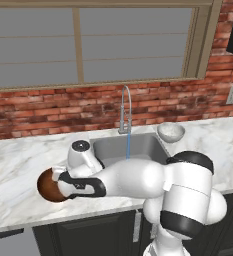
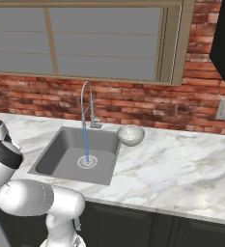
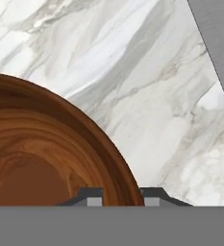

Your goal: Rinse each bowl for a few seconds and place them down in the sink or on the counter.

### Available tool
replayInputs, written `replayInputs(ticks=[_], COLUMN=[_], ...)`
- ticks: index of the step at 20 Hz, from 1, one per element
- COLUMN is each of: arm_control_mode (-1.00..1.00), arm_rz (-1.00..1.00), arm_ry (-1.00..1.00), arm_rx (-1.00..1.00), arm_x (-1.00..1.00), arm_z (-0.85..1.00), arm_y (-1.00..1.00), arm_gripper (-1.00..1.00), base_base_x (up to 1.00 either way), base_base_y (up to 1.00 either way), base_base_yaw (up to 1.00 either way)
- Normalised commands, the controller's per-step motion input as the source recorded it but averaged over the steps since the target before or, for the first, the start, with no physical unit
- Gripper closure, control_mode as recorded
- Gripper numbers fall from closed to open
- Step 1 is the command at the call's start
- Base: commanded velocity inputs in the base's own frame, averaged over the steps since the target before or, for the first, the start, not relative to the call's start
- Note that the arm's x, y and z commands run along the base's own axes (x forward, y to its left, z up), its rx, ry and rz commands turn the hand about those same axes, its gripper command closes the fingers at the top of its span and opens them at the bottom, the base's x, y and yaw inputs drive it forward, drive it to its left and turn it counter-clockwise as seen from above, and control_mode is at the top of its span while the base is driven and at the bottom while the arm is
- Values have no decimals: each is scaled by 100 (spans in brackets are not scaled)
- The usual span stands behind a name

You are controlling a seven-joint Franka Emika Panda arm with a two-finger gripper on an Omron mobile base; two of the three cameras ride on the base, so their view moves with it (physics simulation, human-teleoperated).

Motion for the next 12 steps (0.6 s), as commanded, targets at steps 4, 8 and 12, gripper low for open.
replayInputs(ticks=[4,8,12], arm_control_mode=[-100,-100,-100], arm_rz=[-23,-24,-23], arm_ry=[-2,-1,-1], arm_rx=[-2,0,0], arm_x=[-1,0,0], arm_z=[13,14,23], arm_y=[0,0,-1], arm_gripper=[100,100,100], base_base_x=[0,0,0], base_base_y=[0,0,0], base_base_yaw=[0,0,0])
